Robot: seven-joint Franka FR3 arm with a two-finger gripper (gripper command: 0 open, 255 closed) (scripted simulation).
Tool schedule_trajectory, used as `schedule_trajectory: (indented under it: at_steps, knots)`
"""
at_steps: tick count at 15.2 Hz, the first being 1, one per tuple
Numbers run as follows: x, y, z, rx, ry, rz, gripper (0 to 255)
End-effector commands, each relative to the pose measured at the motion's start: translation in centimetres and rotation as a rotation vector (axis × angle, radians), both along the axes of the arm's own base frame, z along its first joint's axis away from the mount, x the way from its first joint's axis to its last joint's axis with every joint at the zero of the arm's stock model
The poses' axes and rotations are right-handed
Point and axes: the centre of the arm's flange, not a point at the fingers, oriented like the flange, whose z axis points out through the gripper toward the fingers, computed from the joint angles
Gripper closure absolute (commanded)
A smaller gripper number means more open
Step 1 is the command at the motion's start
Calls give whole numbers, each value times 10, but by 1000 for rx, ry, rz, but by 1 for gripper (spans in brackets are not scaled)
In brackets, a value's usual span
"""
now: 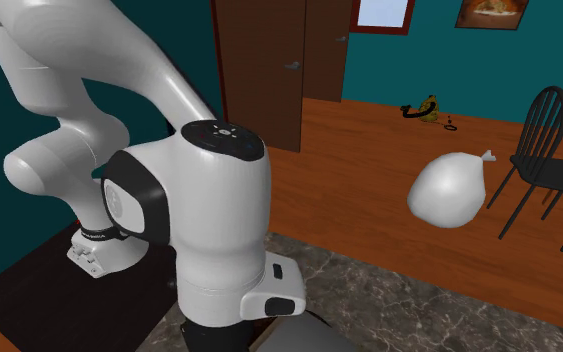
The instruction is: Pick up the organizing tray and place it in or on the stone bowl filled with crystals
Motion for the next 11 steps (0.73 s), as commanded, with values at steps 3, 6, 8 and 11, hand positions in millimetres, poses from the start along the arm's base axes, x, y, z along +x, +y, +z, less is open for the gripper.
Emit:
schedule_trajectory:
  at_steps: [3,6,8,11]
  knots:
    - [0,0,0,0,0,0,255]
    - [0,0,0,0,0,0,0]
    - [0,0,0,0,0,0,0]
    - [0,3,13,0,0,0,0]
